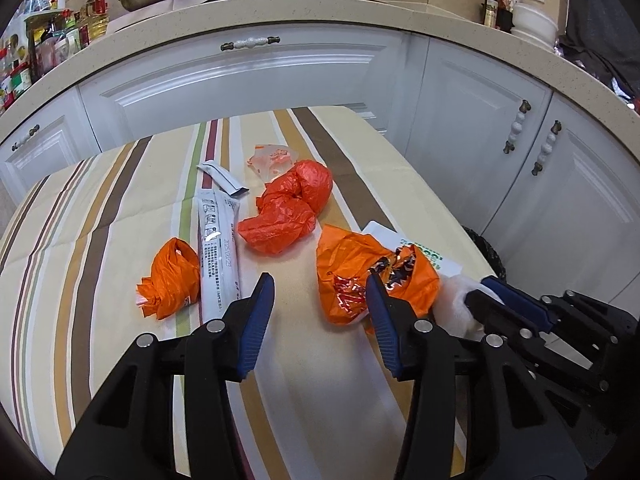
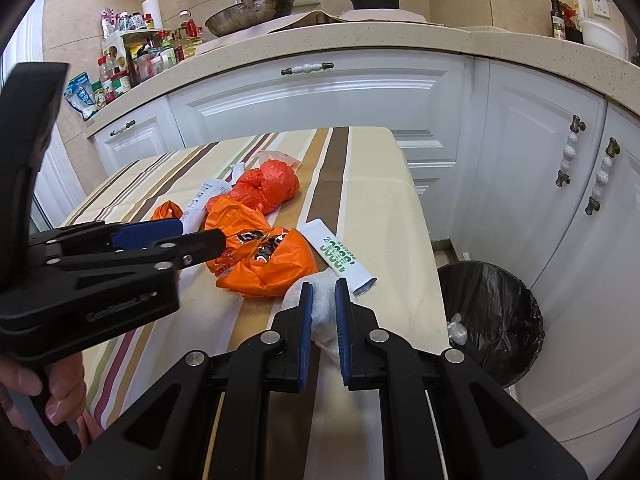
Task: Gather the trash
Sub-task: 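Grasp the orange bag with the left gripper while the right gripper holds the tissue, then lift the orange bag with the left gripper while the right gripper holds the tissue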
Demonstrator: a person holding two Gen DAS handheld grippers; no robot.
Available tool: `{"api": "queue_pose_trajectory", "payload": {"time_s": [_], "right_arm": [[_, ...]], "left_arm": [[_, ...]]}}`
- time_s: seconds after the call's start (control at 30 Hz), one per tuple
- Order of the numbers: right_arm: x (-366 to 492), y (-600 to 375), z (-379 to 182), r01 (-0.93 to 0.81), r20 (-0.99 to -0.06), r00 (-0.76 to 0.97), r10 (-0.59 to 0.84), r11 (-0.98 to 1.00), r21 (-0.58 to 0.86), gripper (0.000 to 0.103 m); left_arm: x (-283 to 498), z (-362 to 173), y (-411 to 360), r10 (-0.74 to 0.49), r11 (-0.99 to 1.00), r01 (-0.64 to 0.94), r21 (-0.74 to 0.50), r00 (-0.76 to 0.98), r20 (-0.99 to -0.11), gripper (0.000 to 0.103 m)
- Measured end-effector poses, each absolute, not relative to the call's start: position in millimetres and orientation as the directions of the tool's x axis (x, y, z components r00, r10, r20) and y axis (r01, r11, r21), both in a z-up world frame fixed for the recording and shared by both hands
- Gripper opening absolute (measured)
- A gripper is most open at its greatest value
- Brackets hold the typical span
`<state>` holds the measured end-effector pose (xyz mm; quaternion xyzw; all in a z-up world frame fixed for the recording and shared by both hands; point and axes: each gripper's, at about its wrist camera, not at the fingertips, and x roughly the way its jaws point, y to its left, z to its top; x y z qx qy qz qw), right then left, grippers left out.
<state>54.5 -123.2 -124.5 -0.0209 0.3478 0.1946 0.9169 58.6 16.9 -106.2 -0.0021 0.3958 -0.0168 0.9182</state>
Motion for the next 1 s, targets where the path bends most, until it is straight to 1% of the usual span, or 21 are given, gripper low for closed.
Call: {"api": "queue_pose_trajectory", "payload": {"time_s": [0.07,0.1,0.13,0.17,0.2,0.23,0.47,0.67,0.73,0.77,0.8,0.87,0.9,0.97,1.0], "right_arm": [[53.8,-123.2,-124.8,-0.377,-0.647,0.679,0.347,0.921,0.099,0.012],[53.0,-123.7,-124.6,-0.378,-0.647,0.679,0.348,0.921,0.099,0.012],[52.5,-124.0,-124.3,-0.38,-0.646,0.678,0.35,0.92,0.1,0.012],[51.4,-124.5,-124.0,-0.382,-0.645,0.678,0.352,0.919,0.1,0.012],[50.8,-125.2,-123.7,-0.384,-0.644,0.679,0.353,0.918,0.099,0.012],[50.3,-125.8,-123.7,-0.385,-0.644,0.678,0.355,0.917,0.099,0.012],[51.3,-127.8,-125.2,-0.382,-0.648,0.674,0.354,0.918,0.105,0.012],[50.9,-128.7,-125.1,-0.381,-0.647,0.675,0.355,0.918,0.106,0.012],[50.9,-128.7,-124.8,-0.381,-0.647,0.675,0.354,0.919,0.105,0.012],[50.7,-128.7,-124.7,-0.381,-0.647,0.676,0.354,0.919,0.106,0.012],[50.8,-128.7,-124.7,-0.381,-0.647,0.675,0.354,0.919,0.106,0.012],[50.9,-128.7,-124.8,-0.38,-0.647,0.676,0.353,0.919,0.105,0.012],[50.8,-128.7,-124.7,-0.378,-0.649,0.675,0.35,0.92,0.103,0.012],[51.2,-129.8,-123.9,-0.376,-0.648,0.677,0.349,0.921,0.104,0.012],[51.2,-130.4,-123.7,-0.375,-0.647,0.678,0.349,0.921,0.104,0.012]], "left_arm": [[61.5,-108.0,17.2,-0.023,1.0,0.025,-0.009,0.686,-0.727,0.047],[62.2,-107.8,17.7,-0.021,1.0,0.021,-0.009,0.688,-0.726,0.052],[63.2,-107.2,18.2,-0.021,1.0,0.018,-0.012,0.69,-0.724,0.06],[63.8,-106.9,18.6,-0.024,1.0,0.017,-0.017,0.691,-0.722,0.063],[64.3,-106.8,18.6,-0.027,1.0,0.018,-0.021,0.691,-0.722,0.069],[65.4,-107.3,18.3,-0.029,1.0,0.019,-0.022,0.69,-0.724,0.071],[69.0,-110.9,15.7,-0.018,1.0,0.017,-0.009,0.695,-0.718,0.07],[66.7,-109.7,10.4,-0.028,0.999,0.047,0.007,0.708,-0.706,0.053],[65.5,-109.6,7.5,-0.038,0.998,0.066,0.013,0.712,-0.702,0.043],[64.8,-109.6,5.5,-0.044,0.997,0.077,0.015,0.713,-0.7,0.04],[64.3,-109.5,3.5,-0.056,0.996,0.092,0.015,0.714,-0.698,0.033],[63.3,-109.6,1.4,-0.054,0.995,0.098,0.024,0.717,-0.695,0.032],[63.3,-109.9,1.4,-0.058,0.995,0.102,0.021,0.717,-0.695,0.028],[63.2,-109.5,2.9,-0.067,0.994,0.104,0.011,0.718,-0.693,0.017],[62.7,-108.8,3.2,-0.068,0.994,0.106,0.013,0.72,-0.691,0.009]]}}
